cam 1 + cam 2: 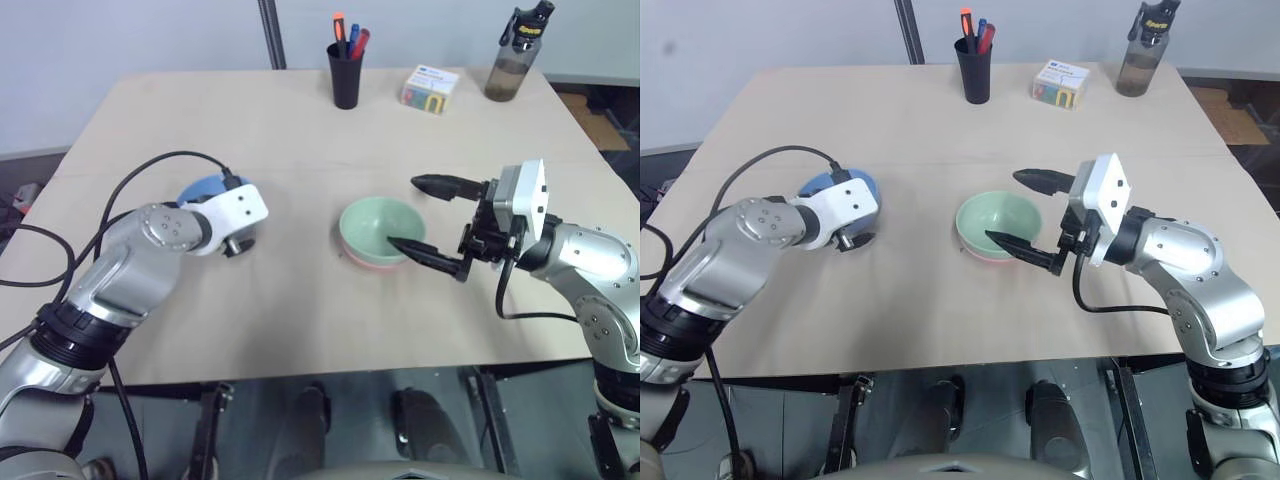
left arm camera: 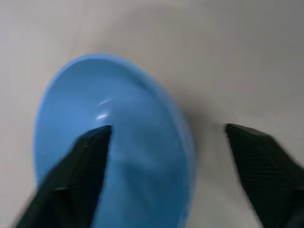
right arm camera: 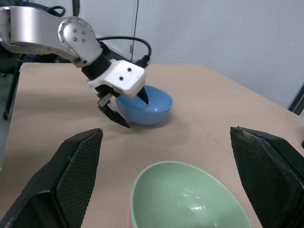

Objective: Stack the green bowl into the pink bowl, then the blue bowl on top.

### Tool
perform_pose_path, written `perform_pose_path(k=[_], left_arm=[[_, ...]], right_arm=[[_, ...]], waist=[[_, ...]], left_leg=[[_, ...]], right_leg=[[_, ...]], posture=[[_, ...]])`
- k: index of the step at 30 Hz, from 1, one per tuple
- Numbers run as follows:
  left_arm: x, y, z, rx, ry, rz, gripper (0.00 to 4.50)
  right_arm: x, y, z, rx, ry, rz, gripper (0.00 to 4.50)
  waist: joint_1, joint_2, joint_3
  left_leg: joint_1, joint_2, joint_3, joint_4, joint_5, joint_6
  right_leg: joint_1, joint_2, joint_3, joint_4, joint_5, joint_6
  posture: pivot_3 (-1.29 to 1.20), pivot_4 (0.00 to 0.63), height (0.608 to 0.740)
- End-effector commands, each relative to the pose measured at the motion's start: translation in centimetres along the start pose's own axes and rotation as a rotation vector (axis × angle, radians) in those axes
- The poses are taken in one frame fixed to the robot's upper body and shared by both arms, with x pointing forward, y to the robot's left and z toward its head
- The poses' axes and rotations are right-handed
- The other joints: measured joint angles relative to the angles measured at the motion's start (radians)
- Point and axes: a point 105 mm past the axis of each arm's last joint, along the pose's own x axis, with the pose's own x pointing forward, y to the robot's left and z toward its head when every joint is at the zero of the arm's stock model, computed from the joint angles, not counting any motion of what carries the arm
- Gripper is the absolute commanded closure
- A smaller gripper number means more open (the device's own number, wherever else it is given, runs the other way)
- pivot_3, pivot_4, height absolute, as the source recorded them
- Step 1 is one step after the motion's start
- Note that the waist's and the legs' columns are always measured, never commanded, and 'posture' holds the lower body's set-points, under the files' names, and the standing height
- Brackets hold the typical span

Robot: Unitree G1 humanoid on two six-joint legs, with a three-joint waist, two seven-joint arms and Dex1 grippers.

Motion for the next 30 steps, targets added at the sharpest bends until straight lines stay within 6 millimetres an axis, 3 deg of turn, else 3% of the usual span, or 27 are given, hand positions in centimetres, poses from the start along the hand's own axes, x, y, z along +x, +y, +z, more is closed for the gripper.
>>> perform_pose_path(k=[1,4,5,6,9,17,22,26,30], left_arm=[[-0.4,0.4,0.4,0.003,0.015,0.005,2.34],[-0.4,0.5,0.2,-0.005,0.024,0.008,3.48],[-0.5,0.6,0.2,-0.011,0.024,0.010,3.66],[-0.8,0.6,0.5,-0.005,0.008,0.004,4.20],[-1.8,0.1,2.0,0.001,-0.088,-0.045,4.20],[-5.5,-2.8,8.8,0.149,-0.547,-0.240,4.20],[-6.0,-2.8,12.3,0.236,-0.720,-0.271,4.20],[-5.2,-3.3,16.0,0.322,-0.830,-0.364,4.20],[-4.7,-4.3,16.8,0.371,-0.856,-0.468,4.20]], right_arm=[[-0.1,0.4,0.8,-0.055,-0.013,0.007,0.00],[-0.1,0.2,0.8,-0.061,-0.010,0.004,0.00],[-0.1,0.2,0.8,-0.063,-0.009,0.004,0.00],[-0.2,0.2,0.7,-0.064,-0.007,0.004,0.00],[-0.3,0.1,0.7,-0.069,-0.003,0.002,0.00],[-1.6,-0.2,0.2,-0.066,0.024,-0.049,0.00],[-3.4,0.1,-0.3,-0.055,0.057,-0.117,0.00],[-5.1,0.4,-0.9,-0.051,0.109,-0.198,0.00],[-5.2,0.8,-0.8,-0.054,0.110,-0.214,0.00]], waist=[[0.000,0.000,0.000],[0.001,0.000,0.000],[0.001,0.000,0.000],[0.001,0.000,0.000],[0.001,0.000,0.000],[0.004,0.000,0.000],[0.015,-0.001,0.000],[0.032,-0.001,0.000],[0.011,-0.001,0.000]], left_leg=[[0.000,0.000,0.000,0.000,0.000,0.000],[0.000,0.000,0.000,0.000,0.000,0.000],[0.000,0.000,0.000,0.000,0.000,0.000],[0.000,0.000,0.000,0.000,0.000,0.000],[0.000,0.000,0.000,0.000,0.000,0.000],[0.000,0.000,0.000,0.001,0.000,0.000],[0.000,0.000,0.000,0.003,0.000,0.000],[0.000,-0.001,-0.001,0.006,0.000,0.000],[0.000,-0.001,0.001,0.008,0.000,0.000]], right_leg=[[0.000,0.000,0.000,0.000,0.000,0.000],[0.000,0.000,0.000,0.000,0.000,0.000],[0.000,0.000,0.000,0.000,0.000,0.000],[0.000,0.000,0.000,0.000,0.000,0.000],[0.000,0.000,0.000,0.000,0.000,0.000],[0.001,0.000,0.000,0.000,0.000,0.000],[0.002,0.000,0.000,0.000,0.000,0.000],[0.003,0.000,-0.001,0.000,0.001,0.001],[0.003,-0.001,0.002,0.000,0.002,0.003]], posture=[[0.00,0.150,0.740],[0.00,0.150,0.740],[0.00,0.150,0.740],[0.00,0.150,0.740],[0.00,0.150,0.740],[0.00,0.150,0.740],[0.00,0.150,0.740],[0.00,0.150,0.740],[0.00,0.150,0.740]])
